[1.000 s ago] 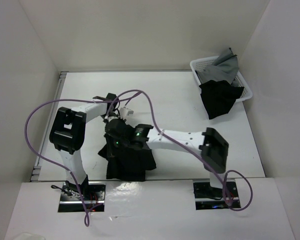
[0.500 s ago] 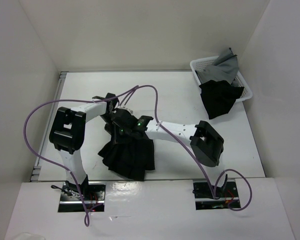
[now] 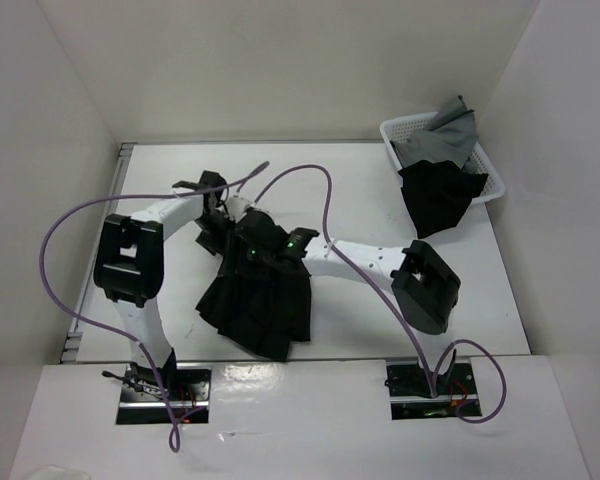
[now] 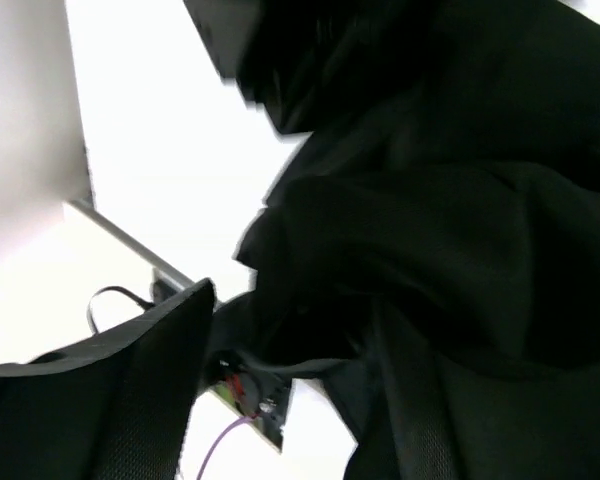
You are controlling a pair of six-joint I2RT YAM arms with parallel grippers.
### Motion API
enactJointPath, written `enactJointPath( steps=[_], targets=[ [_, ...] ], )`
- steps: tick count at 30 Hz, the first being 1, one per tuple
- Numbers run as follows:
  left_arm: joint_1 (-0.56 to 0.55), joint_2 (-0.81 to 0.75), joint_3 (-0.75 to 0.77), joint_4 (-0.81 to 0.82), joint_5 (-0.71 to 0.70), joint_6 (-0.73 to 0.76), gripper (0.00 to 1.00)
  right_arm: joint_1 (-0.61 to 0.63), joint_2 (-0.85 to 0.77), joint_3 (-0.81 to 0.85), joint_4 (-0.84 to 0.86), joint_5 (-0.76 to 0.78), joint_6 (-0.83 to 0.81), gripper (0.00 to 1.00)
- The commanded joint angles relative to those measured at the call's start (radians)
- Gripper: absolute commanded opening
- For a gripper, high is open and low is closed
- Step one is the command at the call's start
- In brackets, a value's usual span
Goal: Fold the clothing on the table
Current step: Fold the skirt
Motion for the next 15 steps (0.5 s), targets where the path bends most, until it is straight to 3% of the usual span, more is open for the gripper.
enactJointPath(
  steps=[1, 6, 10, 13, 15],
  targets=[
    [0.076, -0.079, 0.083, 0.034, -0.095, -0.017, 0.71, 0.000, 0.005, 0.102, 0.087, -0.024, -0.052, 0.72],
    [0.142, -0.171, 0.185, 0.034, -0.212, -0.008, 0.78, 0.011, -0.076, 0.146, 0.121, -0.033, -0.085, 0.78],
    [0.142, -0.237, 0.280, -0.078, -0.190, 0.036, 0.79, 0.038, -0.182, 0.177, -0.020, 0.063, -0.108, 0.80],
    [0.130, -0.283, 0.341, -0.207, -0.099, 0.102, 0.79, 0.038, -0.326, 0.053, -0.118, 0.125, -0.022, 0.80],
    [0.078, -0.323, 0.350, -0.305, -0.050, 0.148, 0.79, 0.029, -0.470, -0.125, -0.129, 0.164, 0.032, 0.80]
  ],
)
